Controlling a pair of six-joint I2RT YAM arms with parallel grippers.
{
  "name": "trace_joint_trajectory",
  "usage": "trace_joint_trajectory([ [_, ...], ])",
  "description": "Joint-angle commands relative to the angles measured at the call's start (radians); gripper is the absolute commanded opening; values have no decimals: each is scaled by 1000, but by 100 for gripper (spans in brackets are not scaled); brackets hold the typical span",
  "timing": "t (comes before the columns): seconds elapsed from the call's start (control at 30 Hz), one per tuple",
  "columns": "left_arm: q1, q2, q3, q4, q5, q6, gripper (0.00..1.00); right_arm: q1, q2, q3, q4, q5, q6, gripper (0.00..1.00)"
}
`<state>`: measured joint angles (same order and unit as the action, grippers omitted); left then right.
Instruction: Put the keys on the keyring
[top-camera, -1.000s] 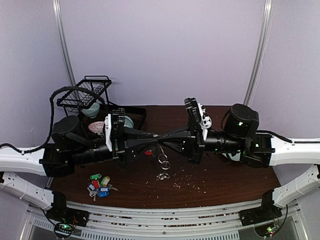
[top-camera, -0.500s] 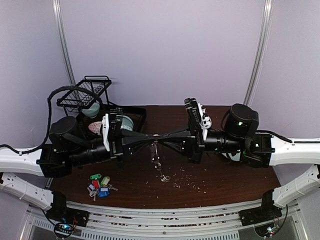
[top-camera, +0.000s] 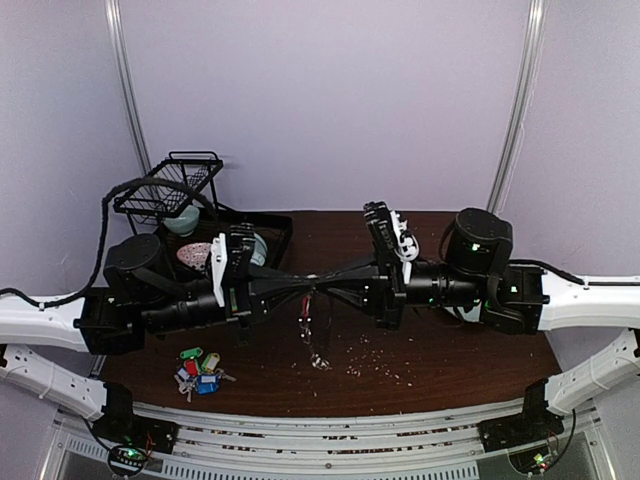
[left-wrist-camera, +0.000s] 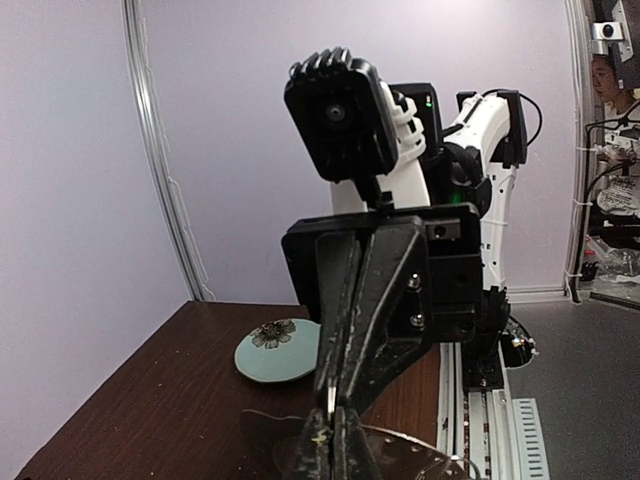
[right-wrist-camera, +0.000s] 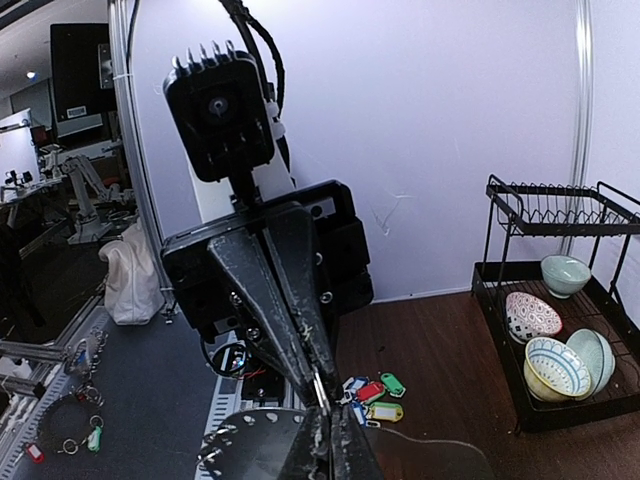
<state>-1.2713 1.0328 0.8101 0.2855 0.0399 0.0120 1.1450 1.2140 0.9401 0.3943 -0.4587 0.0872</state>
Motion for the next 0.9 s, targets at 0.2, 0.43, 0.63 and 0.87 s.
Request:
trace_joint_trajectory([
  [0.2,6,0,90,-194,-114,120,0,-2,-6,184,-425,83,-321,37],
  [0.43,4,15,151,-272,-89,166,0,-6,111,399,-728,95,-526,27],
  [0.63,4,19,159,-285,-67,170,0,-6,164,470,-776,78,-572,21],
  [0.87,4,16,158,-287,-55,178,0,-7,190,483,-792,81,-577,5],
])
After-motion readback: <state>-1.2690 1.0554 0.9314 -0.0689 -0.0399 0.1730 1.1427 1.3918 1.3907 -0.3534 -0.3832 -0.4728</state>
